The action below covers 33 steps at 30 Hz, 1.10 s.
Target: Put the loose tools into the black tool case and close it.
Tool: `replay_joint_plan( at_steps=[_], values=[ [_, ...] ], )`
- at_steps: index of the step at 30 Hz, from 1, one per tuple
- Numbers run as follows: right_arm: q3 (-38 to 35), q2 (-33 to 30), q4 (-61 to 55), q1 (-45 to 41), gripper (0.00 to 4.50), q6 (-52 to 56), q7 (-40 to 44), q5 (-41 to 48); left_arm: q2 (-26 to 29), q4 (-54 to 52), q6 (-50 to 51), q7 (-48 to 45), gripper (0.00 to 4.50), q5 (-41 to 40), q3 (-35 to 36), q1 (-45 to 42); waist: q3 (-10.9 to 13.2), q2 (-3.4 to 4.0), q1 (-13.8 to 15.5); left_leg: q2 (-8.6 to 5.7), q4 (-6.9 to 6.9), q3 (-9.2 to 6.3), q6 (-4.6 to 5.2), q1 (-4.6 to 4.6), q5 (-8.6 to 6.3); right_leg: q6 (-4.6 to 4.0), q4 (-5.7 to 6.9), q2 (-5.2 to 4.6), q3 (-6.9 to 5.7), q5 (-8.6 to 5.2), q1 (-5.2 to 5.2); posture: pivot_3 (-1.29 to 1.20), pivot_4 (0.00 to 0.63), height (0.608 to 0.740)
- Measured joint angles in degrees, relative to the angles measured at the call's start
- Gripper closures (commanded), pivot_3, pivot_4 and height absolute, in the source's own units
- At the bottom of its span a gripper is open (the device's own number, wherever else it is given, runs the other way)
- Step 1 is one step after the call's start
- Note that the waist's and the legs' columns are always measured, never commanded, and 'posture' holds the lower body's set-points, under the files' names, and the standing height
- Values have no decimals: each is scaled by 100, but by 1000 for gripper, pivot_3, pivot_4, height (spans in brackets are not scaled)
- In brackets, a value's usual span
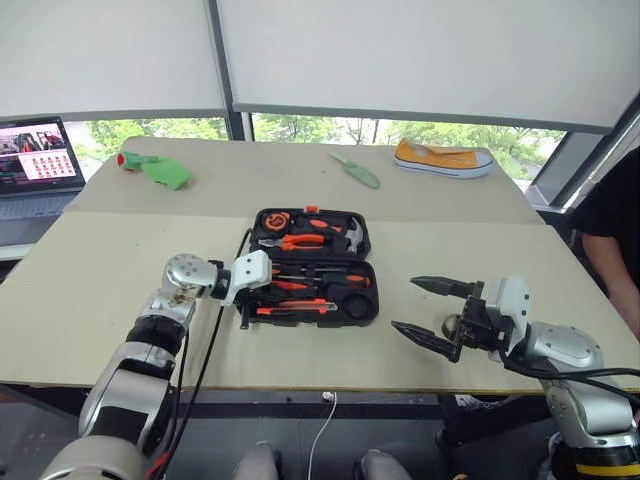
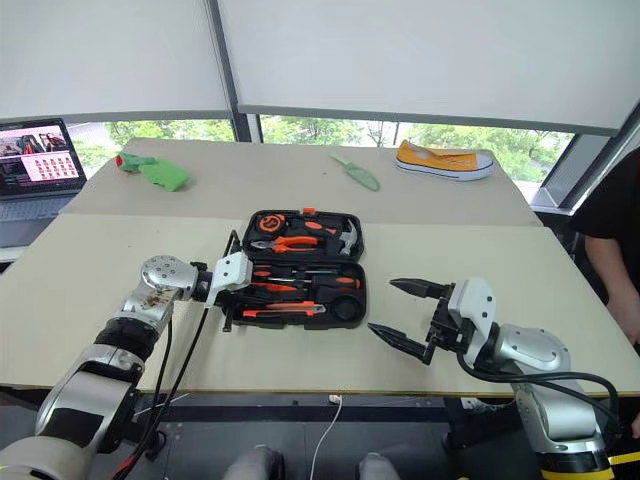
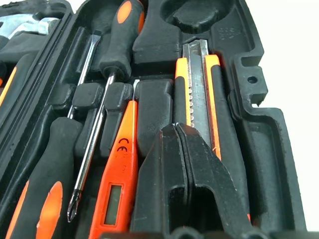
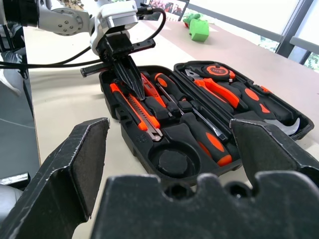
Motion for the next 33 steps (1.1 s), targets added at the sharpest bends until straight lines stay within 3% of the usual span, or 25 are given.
replay_joint_plan(
  at_steps=[1,4,8,14,18,23,28,33],
  values=[
    [-14,-5,-22,17,0,2,-15,2,-15,-8,-23,-2,4461,-59,50,32,-1,1,0,0,0,0,1,-1,1,0,0,0,0,0,-1,0,150,740],
    [-246,-124,-190,312,0,58,-70,14,-116,-36,-112,-110,3750,-473,380,258,-1,2,7,0,-1,-1,9,-30,5,-2,0,0,0,-1,-21,0,150,740],
    [-947,-279,-346,1131,0,67,-163,16,13,-341,14,-551,2301,-1128,826,574,1,-3,-36,0,-3,-7,29,-47,-17,-6,0,5,-3,19,-31,0,150,740],
    [-2047,-50,-144,2612,0,-534,-167,-137,525,-2157,436,-698,125,-1856,1303,1490,0,-1,-67,0,-8,-9,30,-38,-36,-2,0,4,-5,-2,-24,0,150,740],
    [-2483,232,316,3345,0,-1000,-159,-299,752,-3432,1241,-712,31,-2353,1336,2667,1,6,-83,5,-9,-5,23,-18,-39,-9,-2,-1,-2,-47,-14,0,150,740],
    [-2501,-51,291,3592,0,-797,14,-264,737,-4285,1757,-553,31,-2846,1425,3373,9,23,-96,4,-9,6,-21,10,-66,-18,-1,-12,7,-38,-13,0,150,740],
    [-2203,-1129,-378,2854,0,421,-43,-87,731,-4637,1799,-396,31,-2929,1494,3493,4,28,-142,3,-9,3,-22,24,-66,-20,-1,-4,12,-36,-14,0,150,740],
    [-1001,-1832,-332,1650,0,1396,-135,-511,712,-4781,1892,-325,31,-2921,1392,3590,5,26,-95,-1,-11,1,26,-12,-42,-20,-10,1,15,-44,-19,0,150,740]
  ],
)
